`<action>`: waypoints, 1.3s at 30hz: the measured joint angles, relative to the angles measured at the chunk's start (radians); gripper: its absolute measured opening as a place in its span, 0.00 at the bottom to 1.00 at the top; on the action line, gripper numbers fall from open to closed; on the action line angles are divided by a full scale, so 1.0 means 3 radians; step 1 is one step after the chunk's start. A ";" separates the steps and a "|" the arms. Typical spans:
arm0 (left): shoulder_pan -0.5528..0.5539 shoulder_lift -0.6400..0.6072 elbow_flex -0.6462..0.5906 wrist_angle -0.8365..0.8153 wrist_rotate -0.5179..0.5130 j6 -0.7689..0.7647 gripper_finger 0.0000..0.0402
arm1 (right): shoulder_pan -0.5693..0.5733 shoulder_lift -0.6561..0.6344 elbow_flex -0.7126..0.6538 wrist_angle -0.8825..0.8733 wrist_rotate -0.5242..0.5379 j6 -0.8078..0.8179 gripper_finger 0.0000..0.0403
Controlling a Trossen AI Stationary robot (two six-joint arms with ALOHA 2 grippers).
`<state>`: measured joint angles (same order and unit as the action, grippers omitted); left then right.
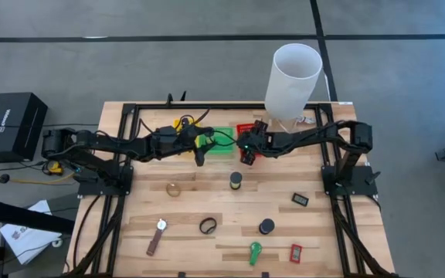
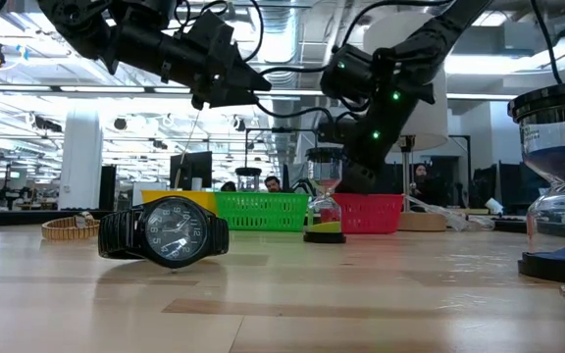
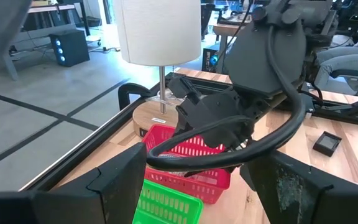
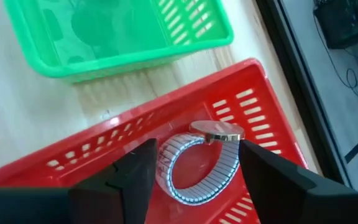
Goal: Pick & Place Office items
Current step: Put the green hourglass into the green basket
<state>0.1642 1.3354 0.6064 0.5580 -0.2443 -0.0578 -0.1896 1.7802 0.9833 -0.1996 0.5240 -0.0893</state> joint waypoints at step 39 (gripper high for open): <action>0.0000 0.0000 0.0000 -0.0001 -0.0008 -0.0001 0.67 | 0.0689 -0.0509 0.0992 -0.2442 -0.0347 0.0607 0.42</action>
<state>0.1642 1.3354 0.6064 0.5575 -0.2466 -0.0582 0.0171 1.6276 1.2808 -0.9323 0.4199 0.0927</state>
